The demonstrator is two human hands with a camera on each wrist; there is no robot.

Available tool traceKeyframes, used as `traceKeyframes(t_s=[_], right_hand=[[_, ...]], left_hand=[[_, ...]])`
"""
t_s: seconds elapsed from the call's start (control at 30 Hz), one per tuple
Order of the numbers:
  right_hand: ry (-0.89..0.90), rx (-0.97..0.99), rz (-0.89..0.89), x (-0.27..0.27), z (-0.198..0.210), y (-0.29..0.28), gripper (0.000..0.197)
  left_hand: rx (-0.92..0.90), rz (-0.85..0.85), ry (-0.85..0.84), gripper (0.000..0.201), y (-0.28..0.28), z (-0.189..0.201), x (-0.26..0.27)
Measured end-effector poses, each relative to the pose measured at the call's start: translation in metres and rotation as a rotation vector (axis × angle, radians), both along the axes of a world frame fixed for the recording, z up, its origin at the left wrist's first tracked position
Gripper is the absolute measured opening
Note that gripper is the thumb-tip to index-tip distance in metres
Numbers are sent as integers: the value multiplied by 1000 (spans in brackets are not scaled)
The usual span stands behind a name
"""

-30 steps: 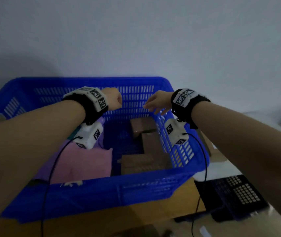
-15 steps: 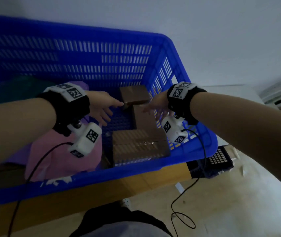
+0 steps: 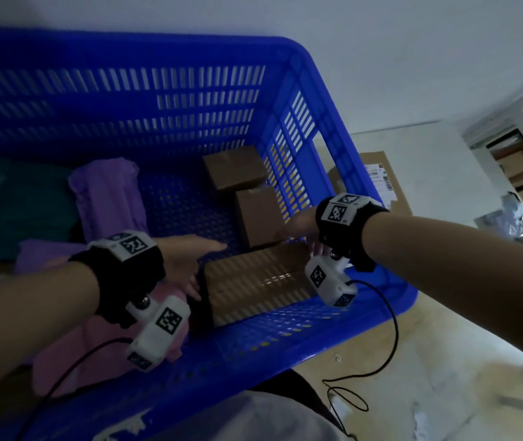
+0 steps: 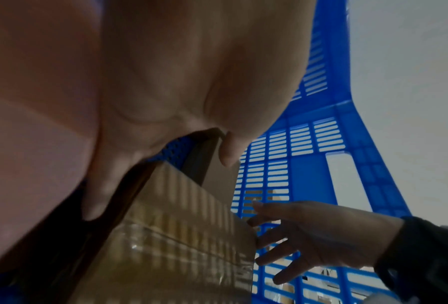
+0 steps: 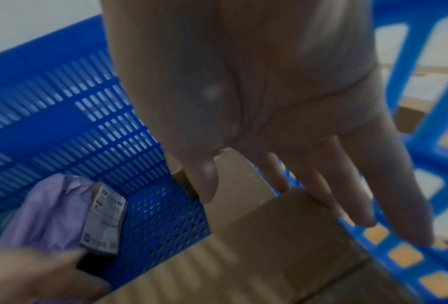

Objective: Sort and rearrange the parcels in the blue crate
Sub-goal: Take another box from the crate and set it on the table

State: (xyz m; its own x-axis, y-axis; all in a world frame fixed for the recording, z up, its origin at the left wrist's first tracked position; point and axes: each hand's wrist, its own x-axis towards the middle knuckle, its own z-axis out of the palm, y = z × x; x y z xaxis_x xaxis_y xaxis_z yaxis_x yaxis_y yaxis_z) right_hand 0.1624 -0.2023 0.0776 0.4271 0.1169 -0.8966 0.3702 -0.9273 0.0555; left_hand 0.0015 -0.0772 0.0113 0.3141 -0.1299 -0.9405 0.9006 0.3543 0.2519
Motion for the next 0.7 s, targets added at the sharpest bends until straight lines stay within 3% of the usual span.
traceKeyframes(t_s=[0.17,0.27,0.4,0.43,0.53,0.7], right_hand=[[49,-28,-94,-1,2,3,53],[28,-60,-41,-1,-3,3,52],[43,-63,9,-5,7,7,57],[44,-46,29,-3,11,10,57],[23,19,81,6,21,15,50],[-100,149,122,10,46,30,34]], left_hand=[[11,-34,37,67,-12,-5,1],[37,-63,33,40,-16,2,3],[217,-80,7,18,-6,20,7],[283,-67,-4,18,-1,26,8],[369,20,-53,45,15,40,9],[482,76,-159,39,29,63,1]])
